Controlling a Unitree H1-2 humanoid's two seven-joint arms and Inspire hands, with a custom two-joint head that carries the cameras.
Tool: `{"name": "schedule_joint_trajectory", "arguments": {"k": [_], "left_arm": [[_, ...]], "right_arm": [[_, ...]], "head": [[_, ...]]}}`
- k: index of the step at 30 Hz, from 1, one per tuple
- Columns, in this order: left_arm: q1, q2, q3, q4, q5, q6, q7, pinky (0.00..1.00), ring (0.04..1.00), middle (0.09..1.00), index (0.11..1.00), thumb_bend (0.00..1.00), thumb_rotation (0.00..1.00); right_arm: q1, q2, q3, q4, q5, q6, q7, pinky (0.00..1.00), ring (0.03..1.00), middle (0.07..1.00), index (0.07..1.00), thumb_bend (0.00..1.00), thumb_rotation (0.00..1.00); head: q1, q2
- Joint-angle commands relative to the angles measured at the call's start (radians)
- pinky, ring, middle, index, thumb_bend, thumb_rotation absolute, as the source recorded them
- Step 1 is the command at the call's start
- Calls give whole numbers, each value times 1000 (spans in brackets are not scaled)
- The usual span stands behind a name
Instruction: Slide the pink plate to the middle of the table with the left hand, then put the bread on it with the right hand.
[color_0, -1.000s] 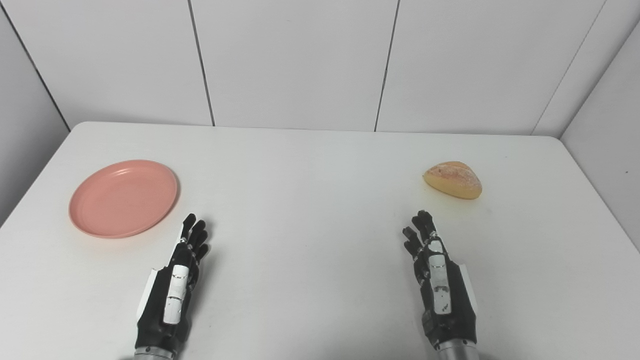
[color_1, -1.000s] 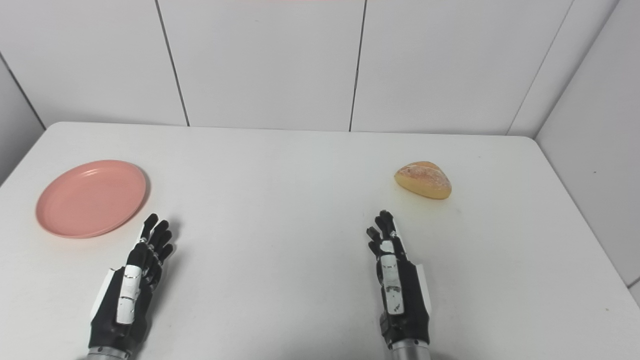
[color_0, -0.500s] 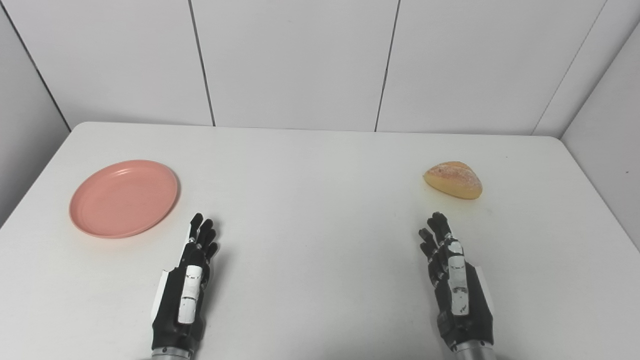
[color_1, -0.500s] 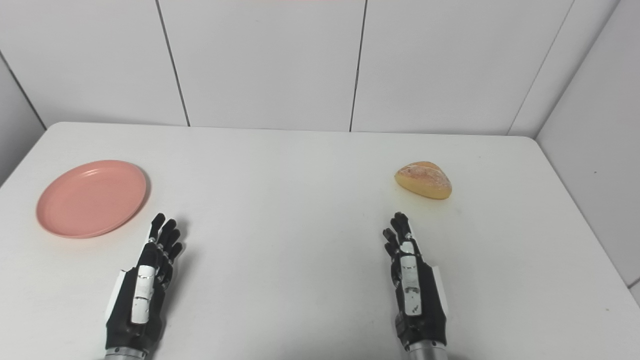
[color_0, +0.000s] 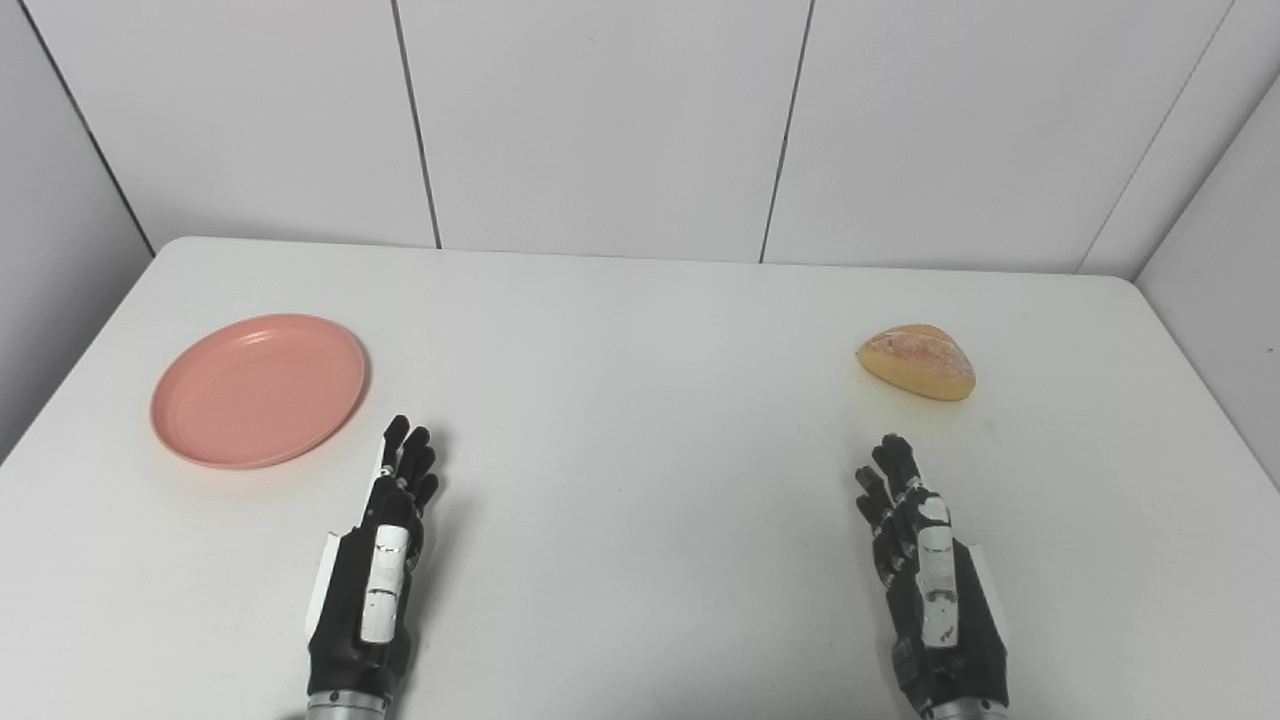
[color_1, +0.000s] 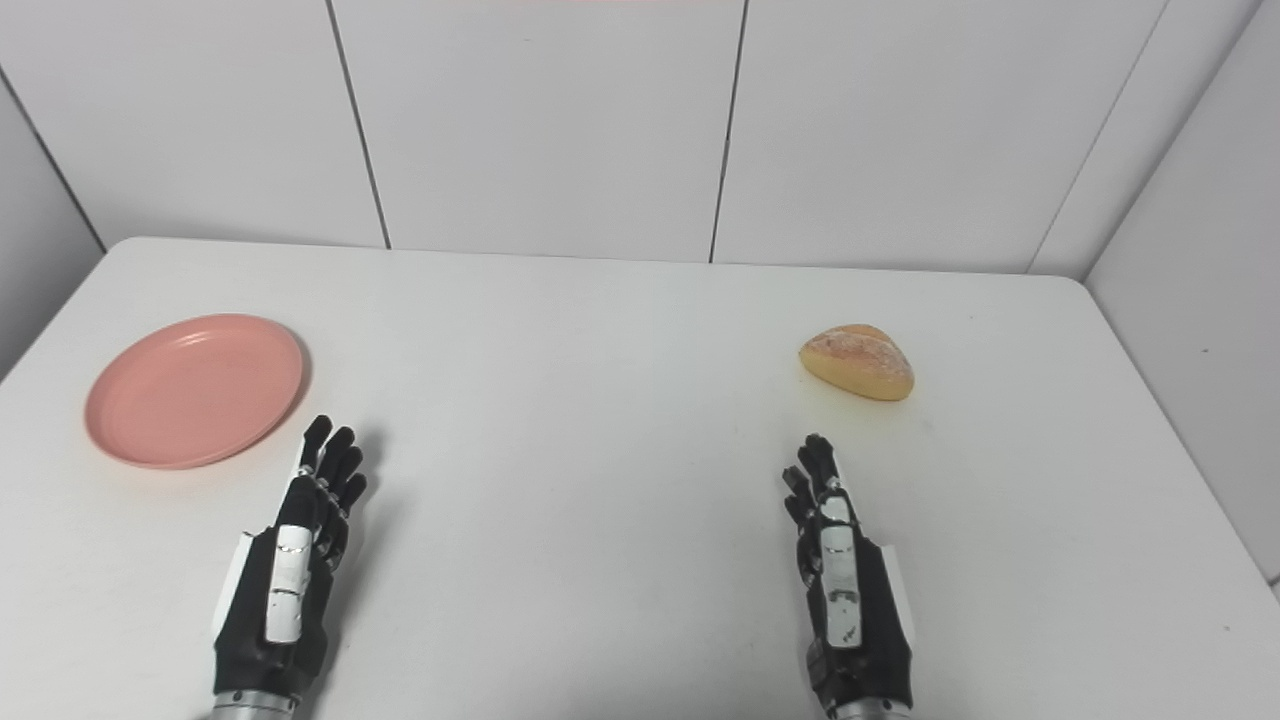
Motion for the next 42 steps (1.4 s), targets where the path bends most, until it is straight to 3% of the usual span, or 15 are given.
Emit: {"name": "schedule_joint_trajectory", "arguments": {"k": [1,15,21,26,42], "left_arm": [[-1,0,-4,-21,-6,-17,0,1000,1000,1000,1000,768,963],[-1,5,-9,17,-1,-31,-8,1000,1000,1000,1000,790,964],[-1,-26,-30,57,31,-58,9,1000,1000,1000,1000,823,957],[-9,-66,-63,118,101,-127,50,1000,996,1000,1000,817,966],[-27,-95,-115,217,148,-217,109,1000,1000,1000,1000,709,971]], "right_arm": [[-4,3,3,-19,-6,-18,10,1000,980,980,960,806,1000],[-8,2,-2,13,7,-25,21,1000,977,981,967,823,1000],[-6,-29,-27,48,41,-55,46,1000,981,986,977,820,1000],[-10,-71,-56,93,84,-87,90,1000,997,1000,998,813,1000],[-37,-97,-95,217,117,-165,149,1000,1000,1000,1000,787,1000]], "head": [[-4,-3],[16,-29],[115,-94],[203,-154],[271,-260]]}}
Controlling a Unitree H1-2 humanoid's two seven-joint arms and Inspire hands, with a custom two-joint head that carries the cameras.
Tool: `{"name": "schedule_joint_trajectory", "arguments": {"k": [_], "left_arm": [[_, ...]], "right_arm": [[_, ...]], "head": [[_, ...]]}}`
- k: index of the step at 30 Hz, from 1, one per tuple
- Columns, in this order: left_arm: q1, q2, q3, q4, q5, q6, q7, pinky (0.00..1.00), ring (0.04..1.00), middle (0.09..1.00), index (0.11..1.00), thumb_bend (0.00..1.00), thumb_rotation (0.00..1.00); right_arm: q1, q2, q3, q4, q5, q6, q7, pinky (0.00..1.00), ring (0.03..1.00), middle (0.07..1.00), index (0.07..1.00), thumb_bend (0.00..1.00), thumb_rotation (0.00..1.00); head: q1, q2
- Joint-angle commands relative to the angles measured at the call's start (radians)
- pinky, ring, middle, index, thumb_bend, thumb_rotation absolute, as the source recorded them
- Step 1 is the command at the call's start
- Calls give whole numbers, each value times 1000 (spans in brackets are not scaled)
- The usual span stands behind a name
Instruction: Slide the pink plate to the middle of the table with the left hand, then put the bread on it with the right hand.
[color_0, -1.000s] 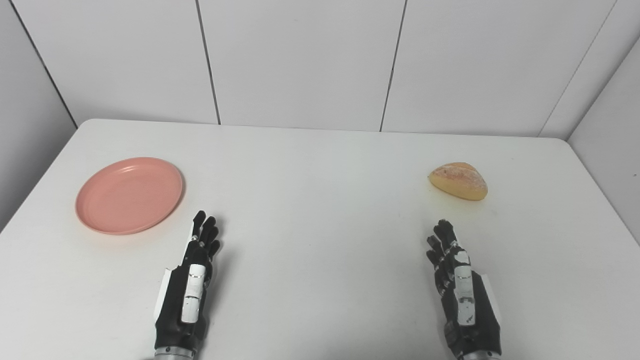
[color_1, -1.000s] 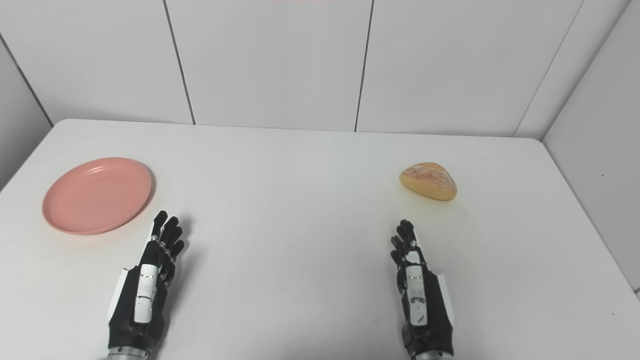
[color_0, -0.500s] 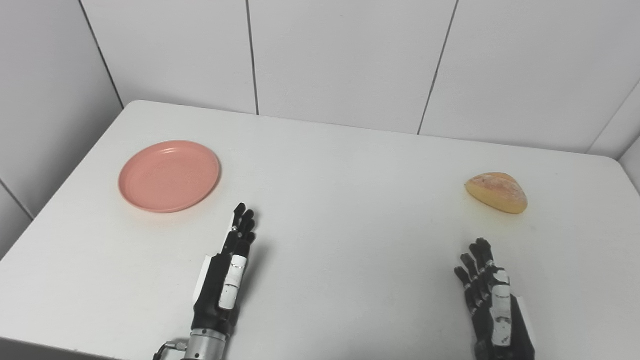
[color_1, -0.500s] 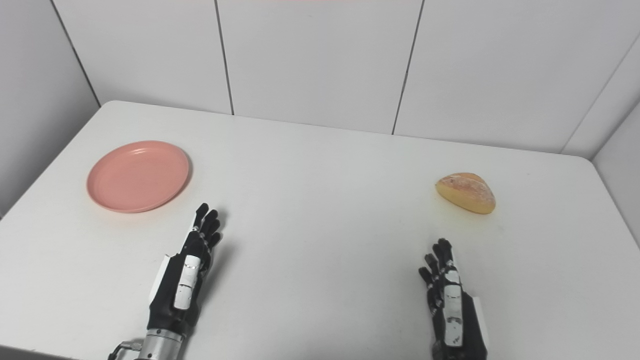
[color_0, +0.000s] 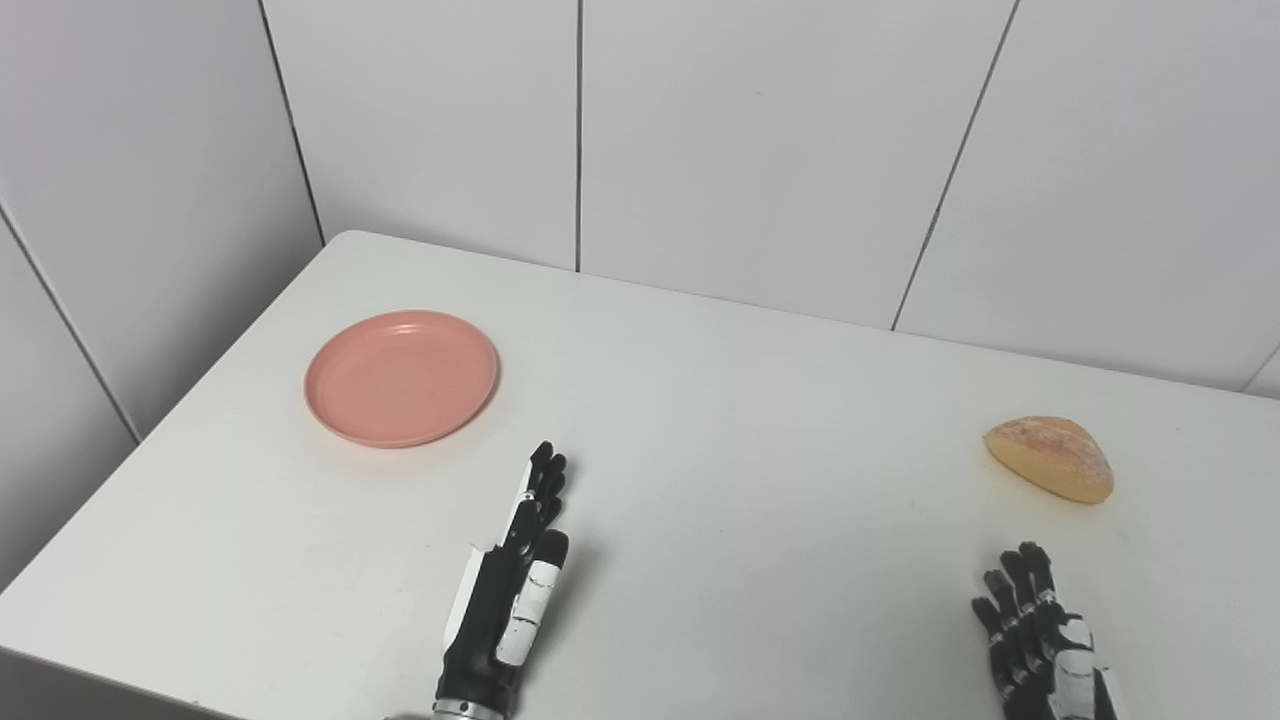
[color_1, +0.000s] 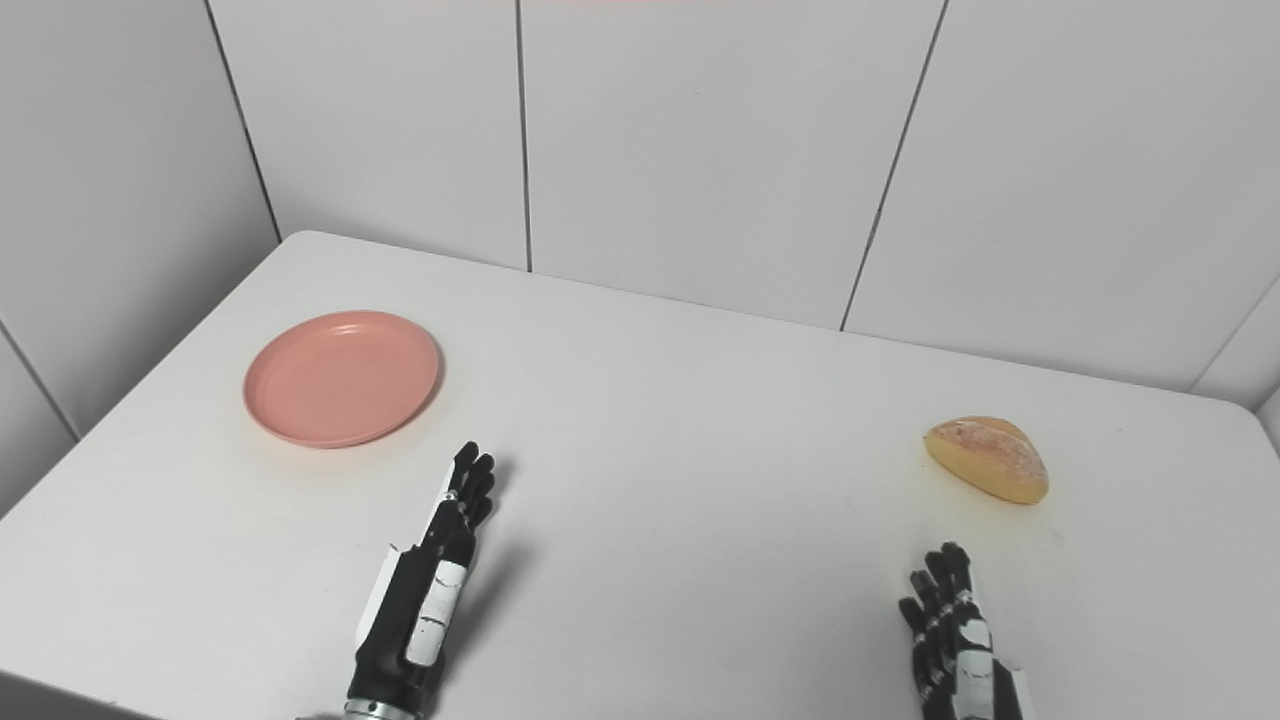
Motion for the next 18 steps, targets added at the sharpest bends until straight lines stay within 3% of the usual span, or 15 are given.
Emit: {"name": "schedule_joint_trajectory", "arguments": {"k": [1,10,14,17,18], "left_arm": [[-24,-54,-22,54,-3,-5,7,1000,1000,1000,1000,704,971],[-27,-45,-19,76,-5,-30,12,1000,1000,1000,1000,693,974],[-25,-51,-17,66,16,-19,26,1000,994,1000,1000,692,963],[-35,-66,-7,-5,-35,77,30,1000,983,998,1000,743,923],[-40,-66,-4,-26,-52,106,29,1000,988,999,1000,800,904]], "right_arm": [[-5,-7,-9,41,4,-41,12,1000,1000,1000,1000,787,1000],[-6,3,-5,50,-2,-40,12,1000,1000,1000,1000,813,1000],[-7,3,-10,50,0,-41,10,1000,1000,1000,1000,809,1000],[-7,0,-8,46,-4,-31,9,1000,1000,1000,1000,819,1000],[-7,0,-8,44,-4,-28,8,1000,1000,1000,1000,822,1000]], "head": [[-4,-14],[-18,-25],[-18,-12],[-23,-6],[-23,-6]]}}
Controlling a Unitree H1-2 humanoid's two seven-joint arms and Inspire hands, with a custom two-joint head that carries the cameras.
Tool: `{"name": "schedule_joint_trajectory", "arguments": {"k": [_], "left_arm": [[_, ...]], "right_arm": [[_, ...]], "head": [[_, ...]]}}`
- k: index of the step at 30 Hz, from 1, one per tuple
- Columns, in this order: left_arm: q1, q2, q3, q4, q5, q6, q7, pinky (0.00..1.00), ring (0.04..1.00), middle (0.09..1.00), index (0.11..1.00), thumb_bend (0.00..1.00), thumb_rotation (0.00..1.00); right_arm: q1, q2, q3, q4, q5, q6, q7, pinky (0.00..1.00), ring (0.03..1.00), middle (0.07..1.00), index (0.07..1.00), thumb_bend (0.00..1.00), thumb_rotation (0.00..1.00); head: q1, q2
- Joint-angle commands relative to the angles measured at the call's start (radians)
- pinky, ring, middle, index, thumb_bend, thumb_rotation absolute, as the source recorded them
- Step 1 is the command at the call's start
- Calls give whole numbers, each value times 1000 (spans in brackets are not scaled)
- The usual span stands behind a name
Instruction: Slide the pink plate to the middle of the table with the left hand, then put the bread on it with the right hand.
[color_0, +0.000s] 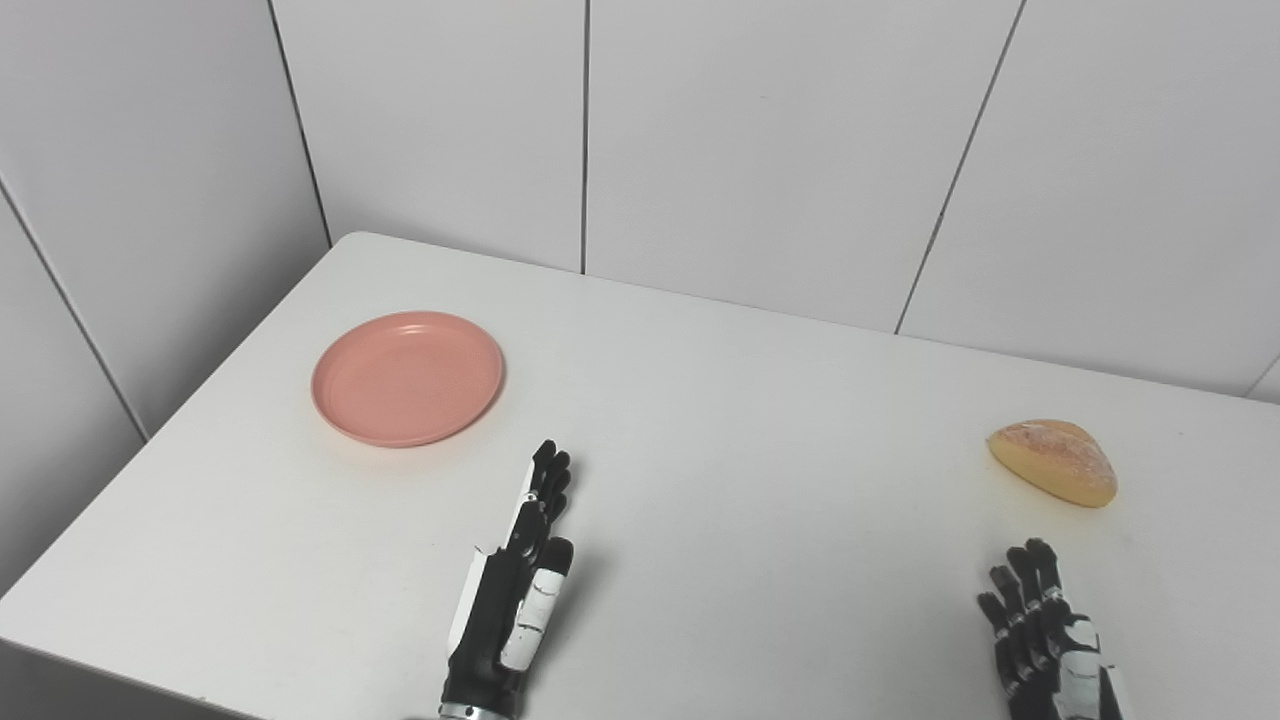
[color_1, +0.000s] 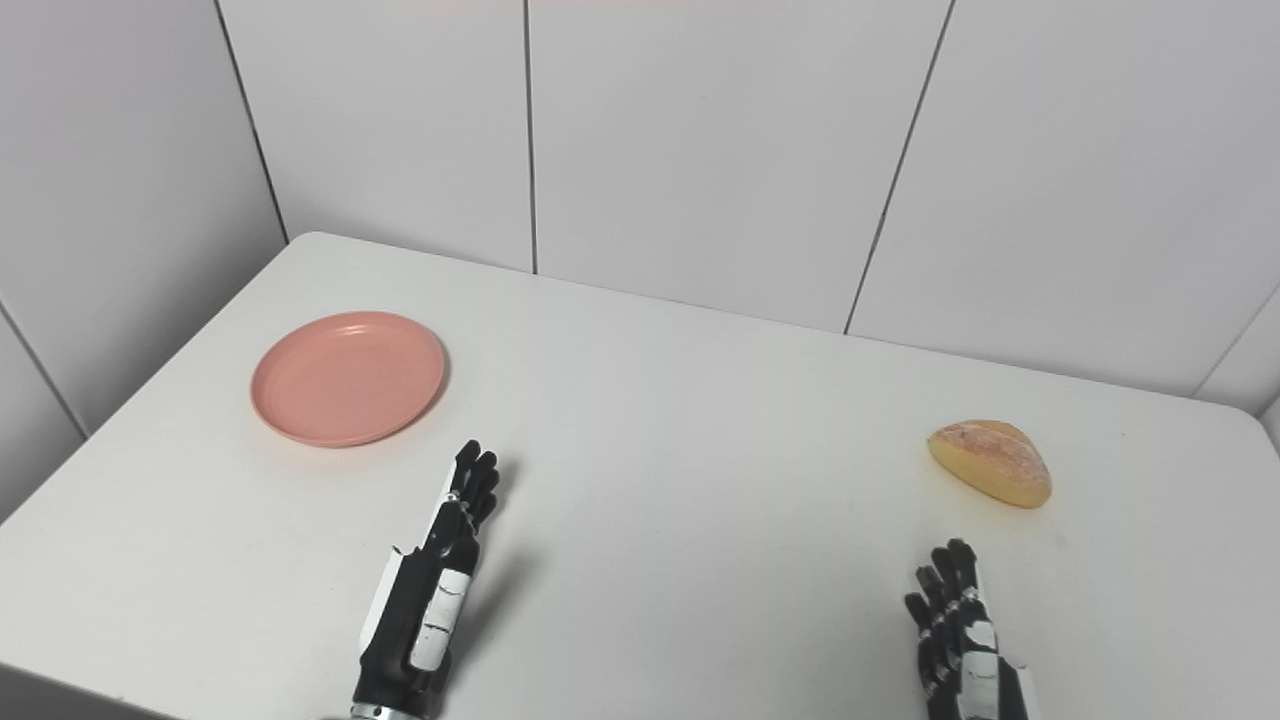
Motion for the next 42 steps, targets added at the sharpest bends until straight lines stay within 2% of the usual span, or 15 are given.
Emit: {"name": "schedule_joint_trajectory", "arguments": {"k": [1,5,12,15,19,25,27,29,33,35,38,42], "left_arm": [[-50,-50,-3,-36,-41,95,-4,1000,989,999,1000,819,897],[-118,-13,25,-152,-87,258,-21,954,976,982,989,919,852],[-258,38,97,-283,-173,501,-33,883,944,958,965,947,806],[-320,62,133,-304,-222,580,-40,892,957,959,956,966,780],[-386,123,154,-295,-232,624,-67,864,963,975,967,968,820],[-461,210,201,-257,-258,641,-99,898,948,974,973,990,836],[-482,235,219,-244,-259,634,-101,882,942,974,972,990,827],[-509,264,237,-224,-262,626,-107,961,980,994,992,979,842],[-551,312,281,-151,-272,592,-116,995,999,1000,1000,997,866],[-568,330,304,-111,-261,567,-109,902,956,971,973,1000,866],[-592,363,327,-45,-245,508,-118,830,927,963,960,1000,876],[-631,414,352,88,-222,408,-112,783,904,945,948,1000,911]], "right_arm": [[-1,1,-5,31,1,-10,0,1000,1000,1000,1000,823,1000],[3,13,-2,28,-8,-9,-10,1000,1000,1000,998,826,1000],[15,23,5,8,-27,-1,-21,1000,1000,1000,992,842,1000],[17,26,9,2,-31,3,-23,1000,1000,1000,991,845,1000],[16,25,12,0,-28,11,-21,1000,1000,1000,994,853,1000],[11,26,13,3,-26,14,-21,1000,1000,1000,995,848,1000],[10,25,14,6,-24,13,-19,1000,1000,1000,997,852,1000],[8,24,14,11,-24,9,-17,1000,1000,1000,998,852,1000],[7,23,13,18,-23,7,-17,1000,1000,1000,1000,851,1000],[6,23,13,17,-22,11,-18,1000,1000,1000,1000,848,1000],[6,23,10,18,-17,13,-17,1000,1000,1000,1000,846,1000],[6,21,10,21,-19,9,-17,1000,1000,1000,1000,842,1000]], "head": [[-6,5],[-20,9],[-29,21],[-28,22],[-28,21],[-24,18],[-22,16],[-20,15],[-18,14],[-16,15],[-13,15],[-9,15]]}}
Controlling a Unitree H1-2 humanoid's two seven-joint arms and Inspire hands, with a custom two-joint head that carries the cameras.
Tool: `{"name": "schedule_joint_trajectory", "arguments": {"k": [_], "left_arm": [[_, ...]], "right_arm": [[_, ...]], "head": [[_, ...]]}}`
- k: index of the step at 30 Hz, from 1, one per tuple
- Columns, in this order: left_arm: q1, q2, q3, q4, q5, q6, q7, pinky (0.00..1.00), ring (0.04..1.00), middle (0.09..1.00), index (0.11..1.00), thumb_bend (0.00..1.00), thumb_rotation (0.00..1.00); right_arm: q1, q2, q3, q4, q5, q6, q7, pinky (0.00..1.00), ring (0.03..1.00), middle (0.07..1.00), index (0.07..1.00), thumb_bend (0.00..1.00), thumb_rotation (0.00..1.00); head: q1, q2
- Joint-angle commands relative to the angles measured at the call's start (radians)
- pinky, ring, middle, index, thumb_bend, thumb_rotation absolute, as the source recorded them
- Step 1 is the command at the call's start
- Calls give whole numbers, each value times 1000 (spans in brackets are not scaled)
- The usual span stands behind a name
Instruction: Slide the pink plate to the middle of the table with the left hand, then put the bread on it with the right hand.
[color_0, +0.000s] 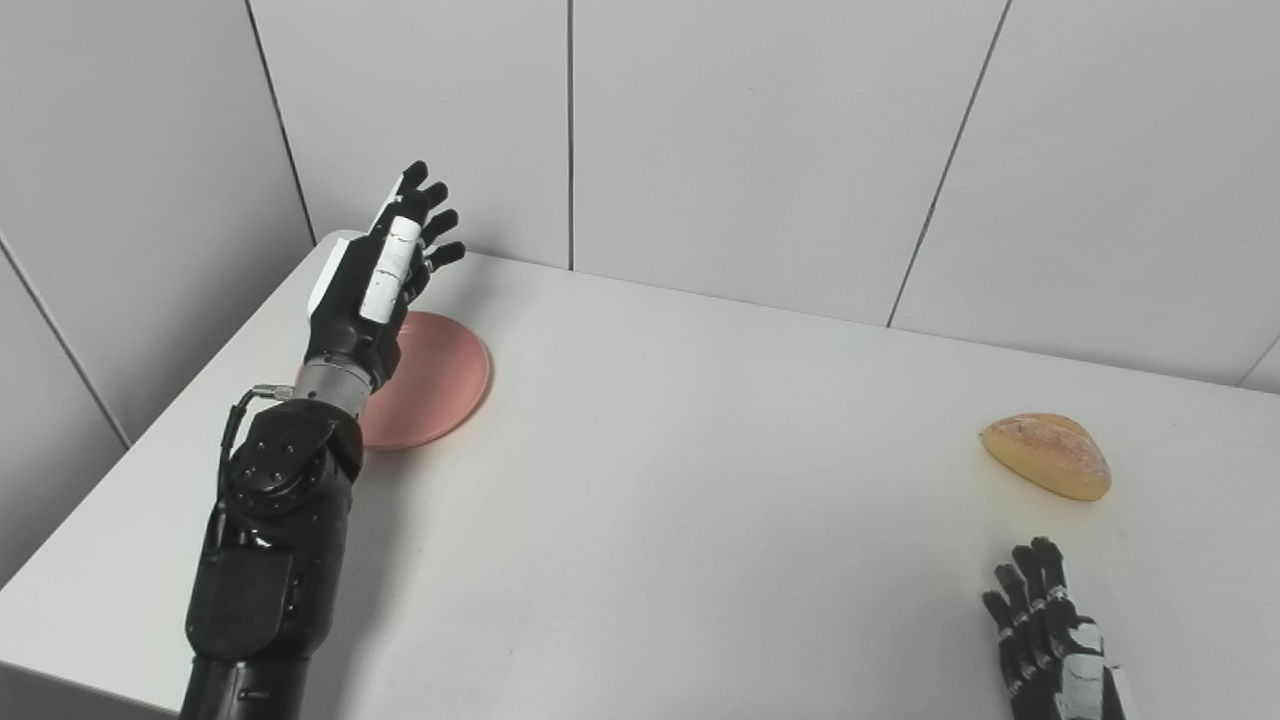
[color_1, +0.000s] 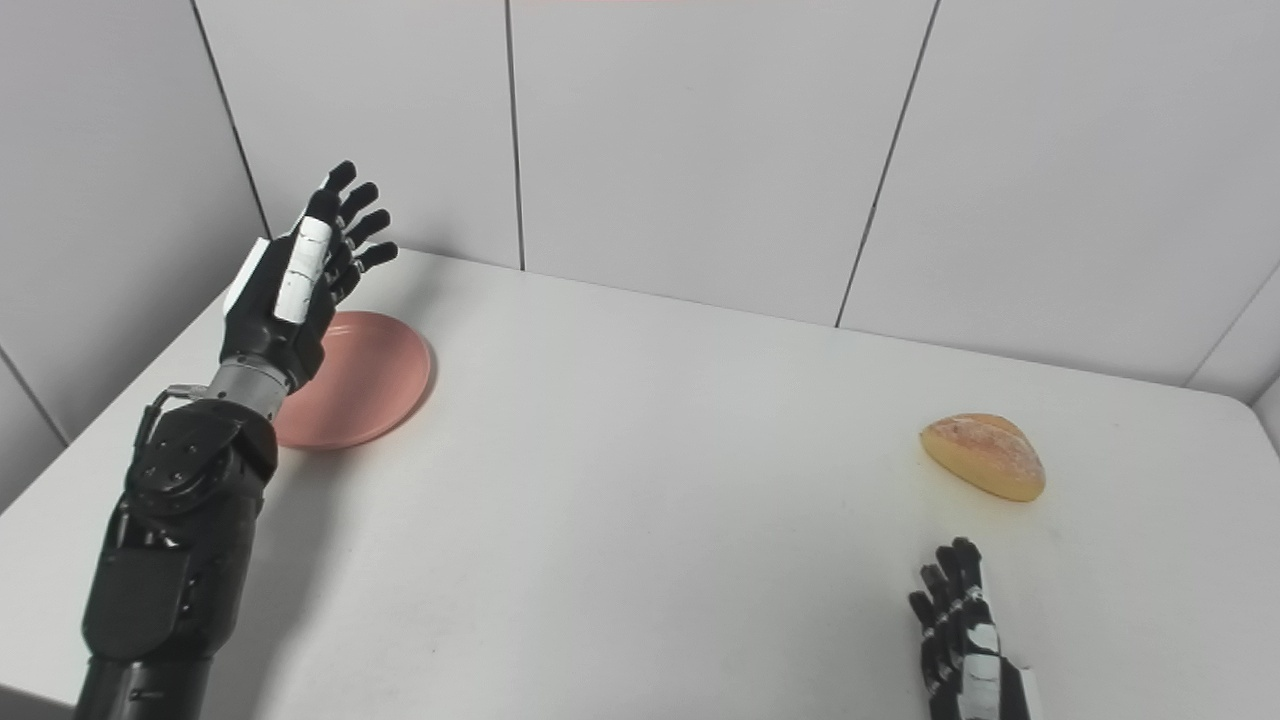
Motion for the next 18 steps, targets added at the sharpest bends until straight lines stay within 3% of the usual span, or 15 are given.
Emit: {"name": "schedule_joint_trajectory", "arguments": {"k": [1,8,18], "left_arm": [[-71,57,23,54,7,-97,-7,791,913,949,956,1000,924],[-140,152,44,325,-9,-263,-67,848,940,962,937,1000,914],[-222,242,47,648,32,-403,-36,833,920,925,945,1000,930]], "right_arm": [[3,-1,-1,37,1,6,2,1000,1000,1000,1000,841,1000],[4,-1,-4,37,4,6,3,1000,1000,1000,994,837,1000],[11,-10,-2,22,1,13,6,1000,993,996,1000,829,1000]], "head": [[2,4],[7,15],[8,26]]}}
